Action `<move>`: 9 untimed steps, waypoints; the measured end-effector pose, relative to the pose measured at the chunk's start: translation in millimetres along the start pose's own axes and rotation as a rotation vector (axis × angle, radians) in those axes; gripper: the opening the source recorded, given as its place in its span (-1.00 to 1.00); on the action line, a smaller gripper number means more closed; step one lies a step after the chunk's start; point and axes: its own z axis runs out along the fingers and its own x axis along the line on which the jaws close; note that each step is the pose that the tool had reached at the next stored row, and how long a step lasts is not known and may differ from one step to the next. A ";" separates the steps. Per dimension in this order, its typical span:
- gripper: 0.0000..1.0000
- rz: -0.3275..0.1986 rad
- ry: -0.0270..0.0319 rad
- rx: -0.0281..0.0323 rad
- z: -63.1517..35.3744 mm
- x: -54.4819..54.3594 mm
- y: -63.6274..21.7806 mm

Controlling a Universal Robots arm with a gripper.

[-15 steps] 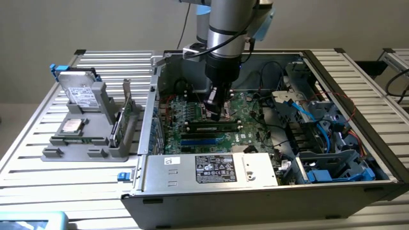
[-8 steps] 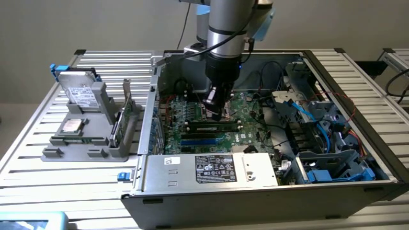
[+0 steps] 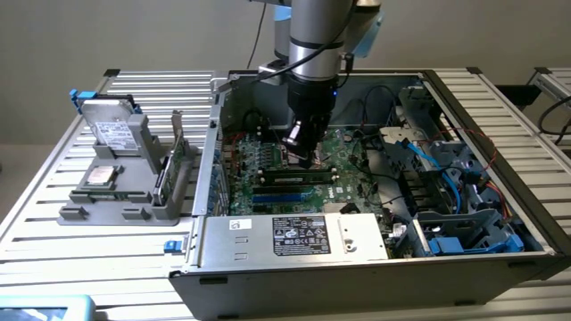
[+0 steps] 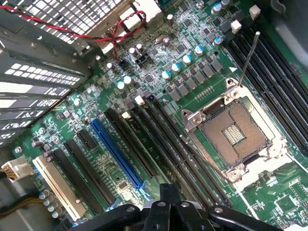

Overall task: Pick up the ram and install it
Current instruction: 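Press down the ram until it locks into place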

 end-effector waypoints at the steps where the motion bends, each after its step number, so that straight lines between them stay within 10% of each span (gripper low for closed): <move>1: -0.79 0.011 -0.0011 0.0011 0.0 0.0 0.0; 9: -0.79 0.108 -0.0020 0.0011 -0.1 0.0 0.1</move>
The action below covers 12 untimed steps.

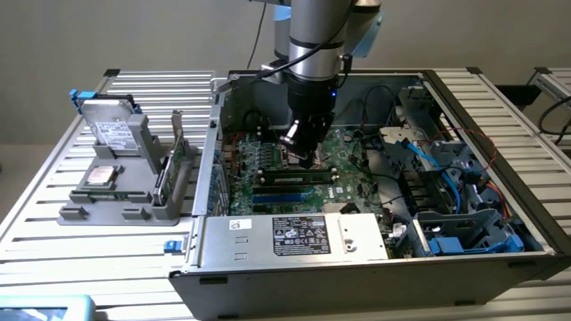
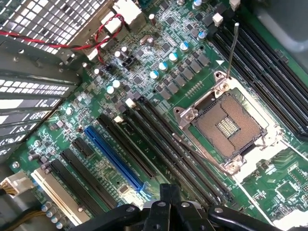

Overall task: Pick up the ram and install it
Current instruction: 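Press down the ram until it locks into place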

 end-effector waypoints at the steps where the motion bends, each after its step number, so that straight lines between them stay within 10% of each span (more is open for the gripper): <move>1: -0.79 0.012 0.0004 -0.0005 0.0 0.0 0.0; 12: -0.79 0.152 0.0077 -0.0098 0.0 0.0 0.0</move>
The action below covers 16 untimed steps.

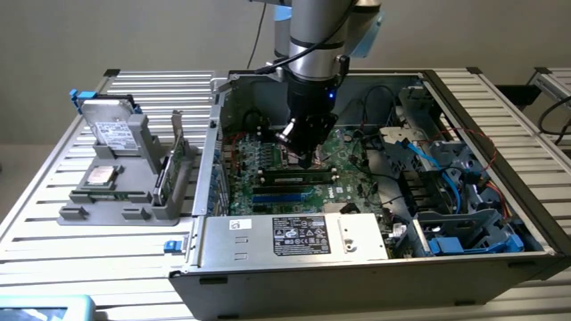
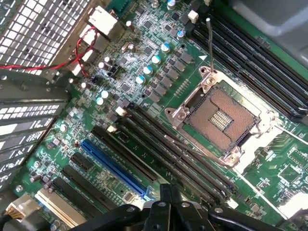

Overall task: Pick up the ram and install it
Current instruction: 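Press down the ram until it locks into place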

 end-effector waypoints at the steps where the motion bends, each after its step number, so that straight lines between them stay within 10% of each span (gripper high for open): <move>1: -0.79 0.013 0.0011 -0.0012 0.0 0.0 0.0; 16: -0.79 0.227 0.0194 -0.0209 0.0 0.0 0.0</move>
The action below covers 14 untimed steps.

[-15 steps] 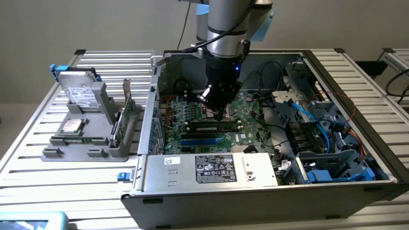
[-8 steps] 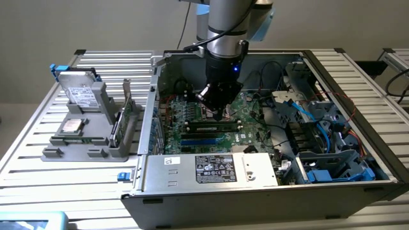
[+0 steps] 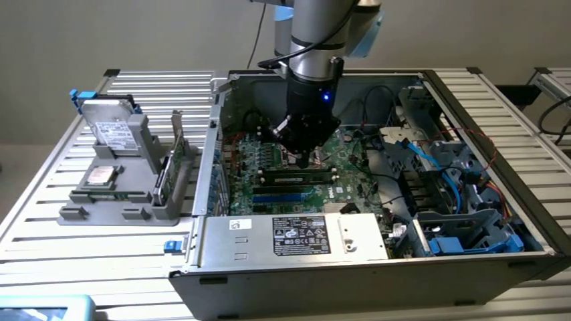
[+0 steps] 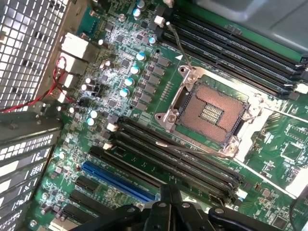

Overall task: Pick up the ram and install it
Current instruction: 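Press down the ram until it locks into place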

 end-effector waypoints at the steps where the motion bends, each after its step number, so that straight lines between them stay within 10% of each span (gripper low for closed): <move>1: -0.79 0.012 0.0010 -0.0011 0.0 0.0 0.0; 14: -0.79 0.171 0.0139 -0.0156 0.0 0.0 0.0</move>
